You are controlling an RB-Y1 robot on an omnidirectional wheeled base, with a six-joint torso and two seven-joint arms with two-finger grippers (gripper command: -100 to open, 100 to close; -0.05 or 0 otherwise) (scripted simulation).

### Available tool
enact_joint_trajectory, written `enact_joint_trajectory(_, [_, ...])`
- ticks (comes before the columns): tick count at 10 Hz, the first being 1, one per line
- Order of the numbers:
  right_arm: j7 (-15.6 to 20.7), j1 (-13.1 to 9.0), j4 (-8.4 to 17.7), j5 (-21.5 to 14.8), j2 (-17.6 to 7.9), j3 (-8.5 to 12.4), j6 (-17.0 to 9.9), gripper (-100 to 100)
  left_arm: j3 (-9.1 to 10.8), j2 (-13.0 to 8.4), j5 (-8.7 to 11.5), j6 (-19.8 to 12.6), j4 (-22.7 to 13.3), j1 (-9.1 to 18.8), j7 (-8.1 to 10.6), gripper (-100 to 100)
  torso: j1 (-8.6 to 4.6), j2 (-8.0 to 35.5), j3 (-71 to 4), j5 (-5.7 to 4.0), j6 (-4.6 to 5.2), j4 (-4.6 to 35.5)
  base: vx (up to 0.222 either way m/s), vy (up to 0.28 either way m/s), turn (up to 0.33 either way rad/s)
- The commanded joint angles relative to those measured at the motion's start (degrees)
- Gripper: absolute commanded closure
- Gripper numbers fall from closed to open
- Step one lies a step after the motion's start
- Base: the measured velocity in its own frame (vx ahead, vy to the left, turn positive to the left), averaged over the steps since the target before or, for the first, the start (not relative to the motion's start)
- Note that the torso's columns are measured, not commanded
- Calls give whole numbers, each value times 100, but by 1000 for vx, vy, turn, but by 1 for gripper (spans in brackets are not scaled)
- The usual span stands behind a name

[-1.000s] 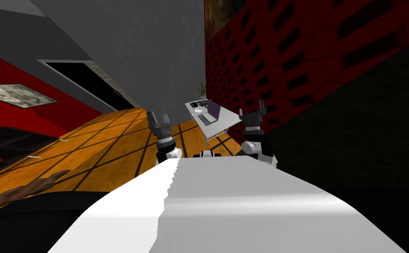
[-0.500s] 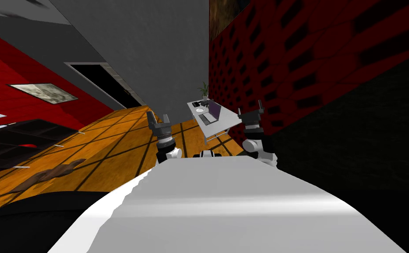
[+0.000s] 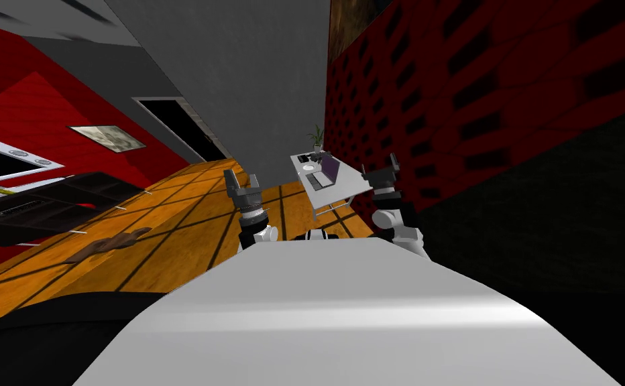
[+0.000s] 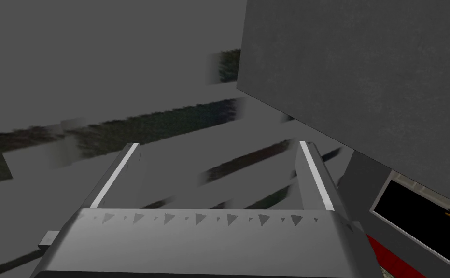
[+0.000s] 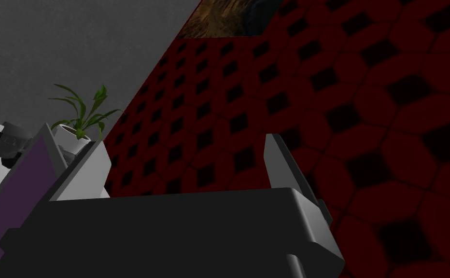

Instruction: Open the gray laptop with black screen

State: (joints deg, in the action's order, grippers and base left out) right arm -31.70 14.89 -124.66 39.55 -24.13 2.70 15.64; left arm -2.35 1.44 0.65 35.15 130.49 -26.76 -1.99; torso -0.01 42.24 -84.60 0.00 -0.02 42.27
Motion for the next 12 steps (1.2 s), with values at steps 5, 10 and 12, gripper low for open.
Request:
enact_joint_trajectory(5, [-1043,-348,413,1011,-515,-49,-270,-100,0,0,0,0,0,-1,0,0,2,3,2,0,6,1,-9,-74,156])
enact_joint_trajectory(10, [-1827,-545,667,1698,-796,-96,-444,-100,0,0,0,0,0,0,0,0,1,4,3,0,0,1,-11,-72,130])
enact_joint_trajectory(12, [-2156,-640,797,1988,-934,-125,-535,-100,0,0,0,0,0,-1,0,0,1,-4,-2,0,0,-1,10,-68,139])
